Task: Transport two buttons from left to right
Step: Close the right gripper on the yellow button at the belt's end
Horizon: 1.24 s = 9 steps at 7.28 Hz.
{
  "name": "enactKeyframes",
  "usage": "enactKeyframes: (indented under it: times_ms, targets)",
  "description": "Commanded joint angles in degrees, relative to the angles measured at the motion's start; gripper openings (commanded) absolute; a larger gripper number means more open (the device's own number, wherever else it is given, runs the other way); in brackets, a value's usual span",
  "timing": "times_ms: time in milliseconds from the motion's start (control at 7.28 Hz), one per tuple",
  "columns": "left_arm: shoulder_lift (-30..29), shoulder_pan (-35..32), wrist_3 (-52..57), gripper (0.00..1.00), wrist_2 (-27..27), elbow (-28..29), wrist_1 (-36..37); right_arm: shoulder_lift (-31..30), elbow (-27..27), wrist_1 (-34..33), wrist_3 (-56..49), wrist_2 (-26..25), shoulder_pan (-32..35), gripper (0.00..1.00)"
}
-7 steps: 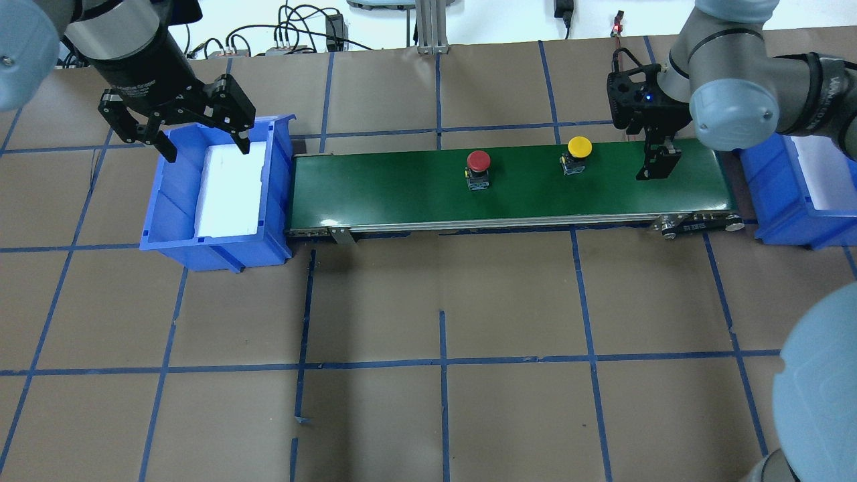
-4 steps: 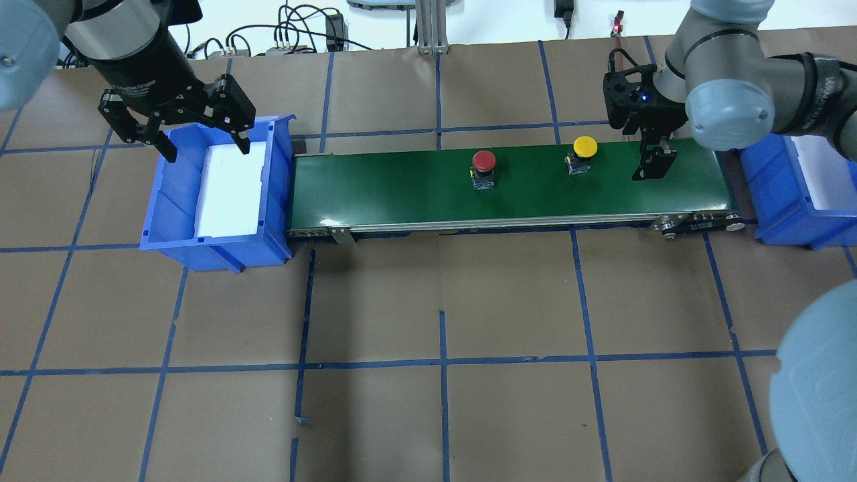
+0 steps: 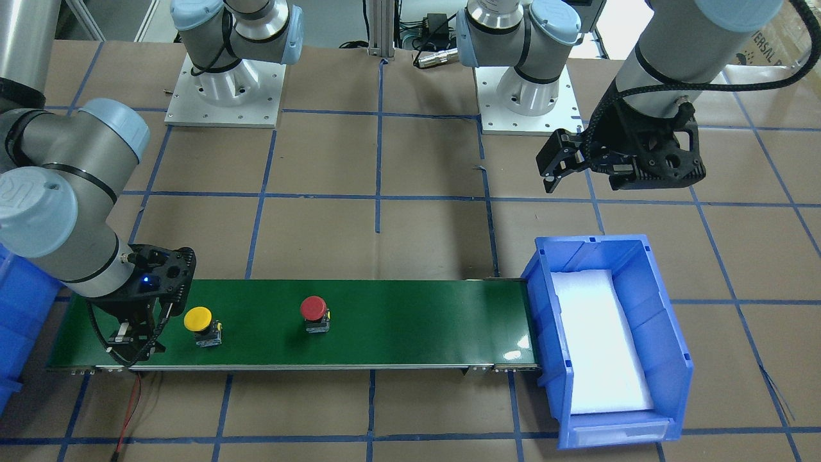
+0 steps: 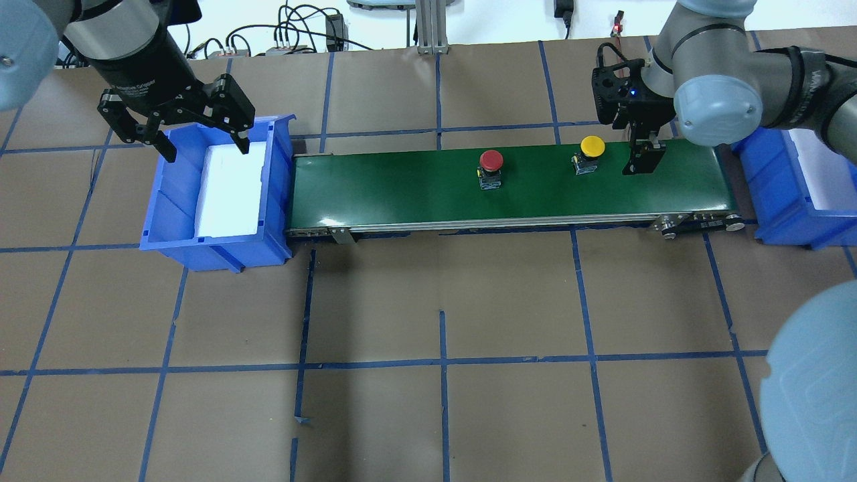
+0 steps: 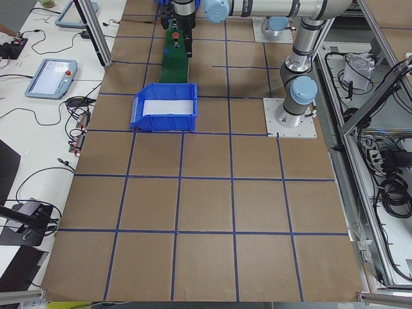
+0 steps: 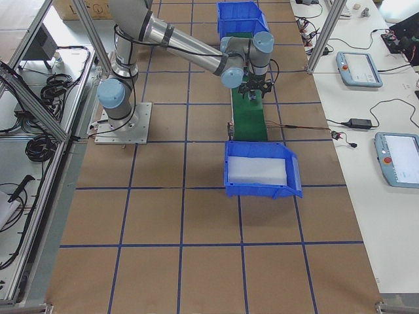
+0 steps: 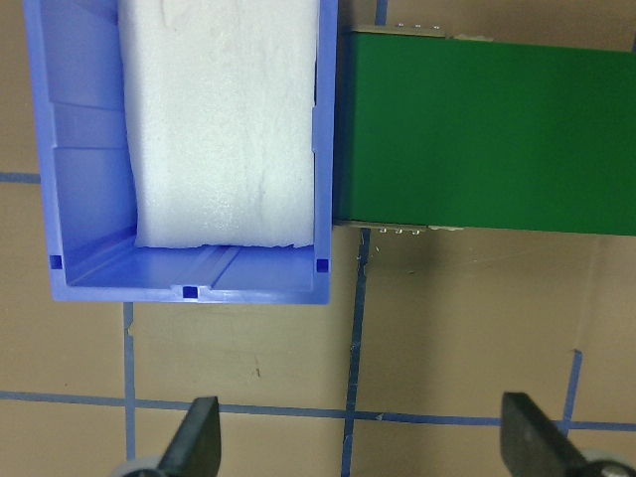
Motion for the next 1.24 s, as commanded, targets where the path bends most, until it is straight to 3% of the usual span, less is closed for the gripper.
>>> enactKeyframes:
  times_ms: [0,1099]
  targets:
    - [0.0,0.0,0.0,1.00,0.0,0.0,0.0,0.4,0.0,-0.1,-0.1,-0.2,0.2,1.00]
    - [-0.3,0.0,0.0,1.00,-0.1,0.0,0.1,1.3,0.5,-0.7,-0.6,-0.3,0.4,1.00]
